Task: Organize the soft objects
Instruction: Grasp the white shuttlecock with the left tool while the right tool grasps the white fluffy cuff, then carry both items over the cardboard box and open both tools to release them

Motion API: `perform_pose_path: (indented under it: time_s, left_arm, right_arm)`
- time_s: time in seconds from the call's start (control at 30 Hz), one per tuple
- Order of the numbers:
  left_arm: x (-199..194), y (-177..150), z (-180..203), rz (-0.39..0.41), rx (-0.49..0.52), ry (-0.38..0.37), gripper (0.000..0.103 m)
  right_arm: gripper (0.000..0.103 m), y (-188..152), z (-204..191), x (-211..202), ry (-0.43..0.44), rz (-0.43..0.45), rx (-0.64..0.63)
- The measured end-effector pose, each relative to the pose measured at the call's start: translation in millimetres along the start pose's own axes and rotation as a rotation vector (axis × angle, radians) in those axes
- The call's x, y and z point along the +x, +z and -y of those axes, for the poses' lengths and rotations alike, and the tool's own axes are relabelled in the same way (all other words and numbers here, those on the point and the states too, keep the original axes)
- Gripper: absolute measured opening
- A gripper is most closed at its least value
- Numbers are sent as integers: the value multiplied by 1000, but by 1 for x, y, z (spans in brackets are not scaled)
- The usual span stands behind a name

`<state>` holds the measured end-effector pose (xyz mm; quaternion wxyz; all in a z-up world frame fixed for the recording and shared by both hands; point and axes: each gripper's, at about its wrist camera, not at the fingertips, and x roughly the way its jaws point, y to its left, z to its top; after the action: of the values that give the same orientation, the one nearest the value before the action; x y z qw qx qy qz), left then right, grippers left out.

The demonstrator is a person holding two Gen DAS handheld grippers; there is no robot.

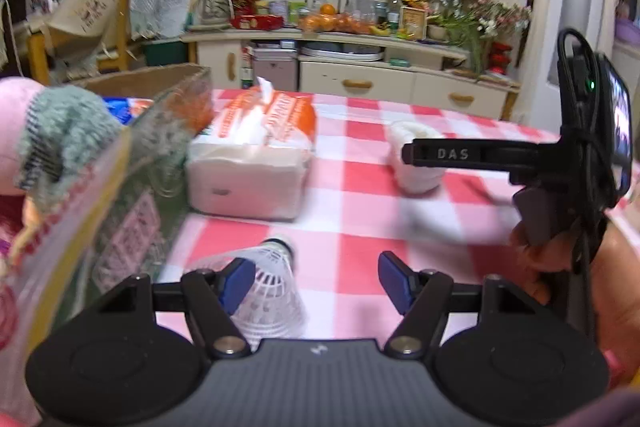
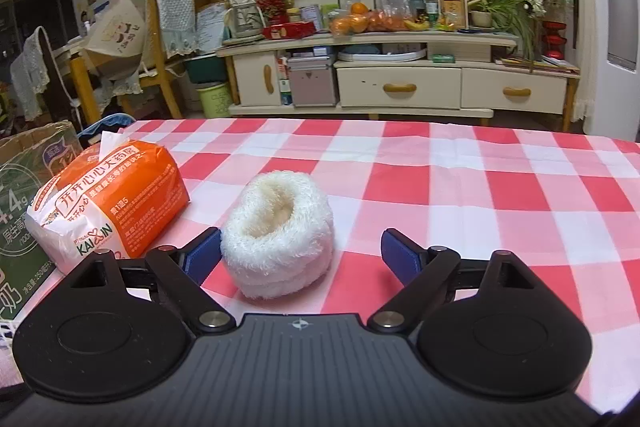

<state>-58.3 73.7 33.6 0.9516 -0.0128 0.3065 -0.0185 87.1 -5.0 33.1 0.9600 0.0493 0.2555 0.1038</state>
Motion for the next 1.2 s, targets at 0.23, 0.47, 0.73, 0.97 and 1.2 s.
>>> perform_pose_path:
  time_s: [0.23, 0.47, 0.73, 0.97, 1.2]
  left_arm:
    - [-5, -5, -1, -7, 32, 132, 69]
    - [-2, -6, -9, -32, 43, 178, 71]
    - [8, -3, -15, -34, 18, 150, 28]
    - [15, 1, -19, -45, 3, 133, 5]
    - [15, 2, -17, -47, 7, 90, 1]
  right_arm:
    - [103, 1, -3, 8, 15, -11, -23]
    - [103, 3, 1, 12, 16, -16, -3]
    - [103, 4, 1, 12, -8, 10, -20]
    - [79, 6, -1, 15, 5, -2, -66]
    - [50, 5, 3, 12, 24, -3, -66]
